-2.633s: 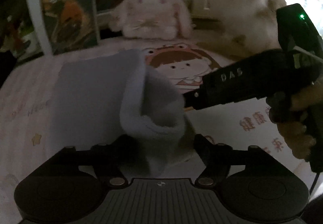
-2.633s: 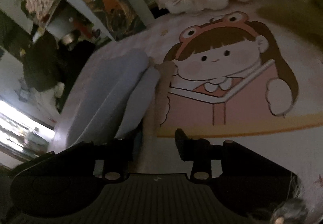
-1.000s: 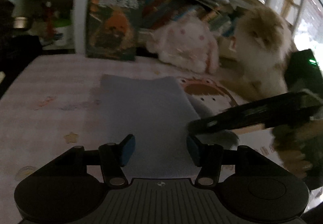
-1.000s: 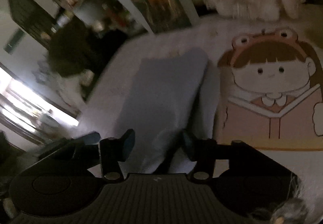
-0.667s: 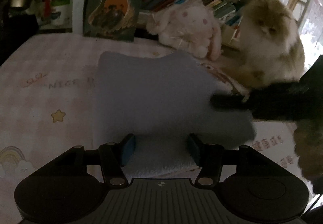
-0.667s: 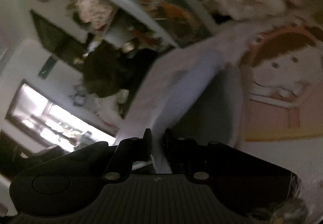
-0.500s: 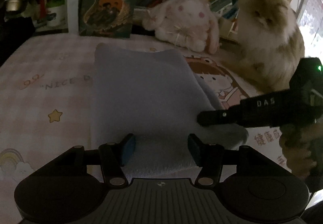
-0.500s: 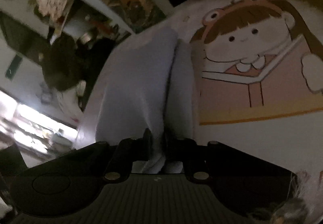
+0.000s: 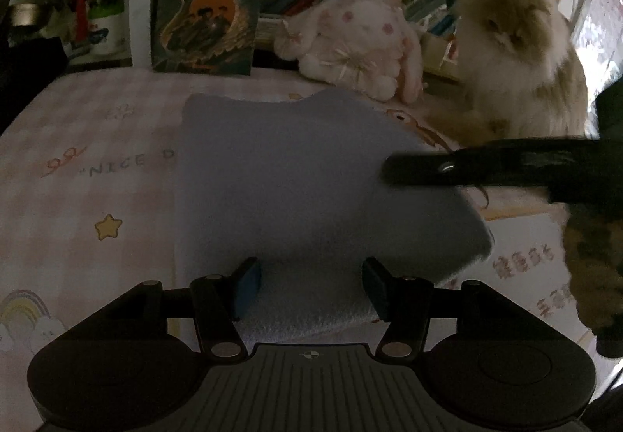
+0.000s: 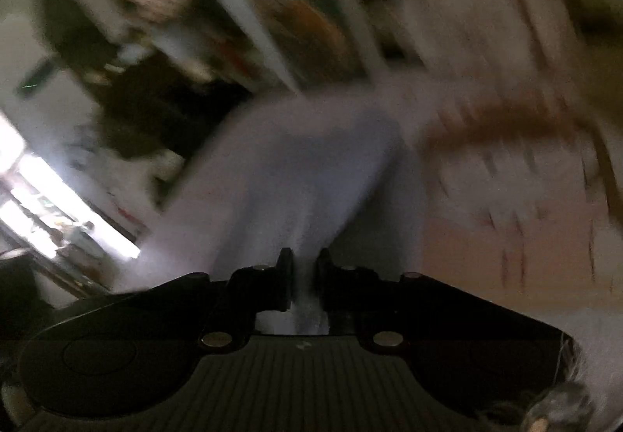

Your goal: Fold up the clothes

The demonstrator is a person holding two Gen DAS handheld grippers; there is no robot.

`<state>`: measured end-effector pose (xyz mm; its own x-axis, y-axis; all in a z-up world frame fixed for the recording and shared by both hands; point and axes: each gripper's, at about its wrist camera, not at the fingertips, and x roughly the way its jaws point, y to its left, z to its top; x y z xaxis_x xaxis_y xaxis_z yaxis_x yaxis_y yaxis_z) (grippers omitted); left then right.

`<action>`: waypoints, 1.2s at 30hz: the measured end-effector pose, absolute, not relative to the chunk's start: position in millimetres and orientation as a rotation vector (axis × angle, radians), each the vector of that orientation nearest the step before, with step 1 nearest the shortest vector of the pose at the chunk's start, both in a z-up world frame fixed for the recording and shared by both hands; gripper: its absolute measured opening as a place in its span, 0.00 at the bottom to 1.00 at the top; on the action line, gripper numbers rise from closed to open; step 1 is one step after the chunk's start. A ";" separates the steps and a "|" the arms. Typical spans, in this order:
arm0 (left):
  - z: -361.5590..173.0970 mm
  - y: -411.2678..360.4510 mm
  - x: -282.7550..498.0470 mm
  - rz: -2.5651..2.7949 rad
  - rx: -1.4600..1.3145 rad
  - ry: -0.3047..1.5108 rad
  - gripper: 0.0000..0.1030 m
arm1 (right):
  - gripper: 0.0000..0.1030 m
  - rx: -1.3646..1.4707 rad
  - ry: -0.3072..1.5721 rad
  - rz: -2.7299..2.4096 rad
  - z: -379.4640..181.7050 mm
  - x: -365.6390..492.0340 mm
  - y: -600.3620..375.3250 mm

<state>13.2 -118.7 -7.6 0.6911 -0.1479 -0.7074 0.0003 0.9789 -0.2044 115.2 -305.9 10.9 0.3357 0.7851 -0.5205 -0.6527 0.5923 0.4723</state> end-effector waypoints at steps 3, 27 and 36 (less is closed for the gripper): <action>-8.5 -114.5 13.1 -0.089 -0.229 0.807 0.57 | 0.11 0.079 0.717 0.949 10.5 102.2 -302.3; 31.1 -104.8 -10.5 0.106 -0.244 0.647 0.74 | 0.66 0.248 0.921 0.793 5.9 127.4 -336.4; 28.6 -85.7 -7.5 0.207 -0.275 0.685 0.75 | 0.76 0.261 1.021 0.768 -7.3 129.5 -343.8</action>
<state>-7.5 -85.7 28.6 0.7561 0.0976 -0.6471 -0.2770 0.9436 -0.1812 129.5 -343.8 -7.3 0.2929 0.6833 -0.6688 -0.4527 0.7152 0.5325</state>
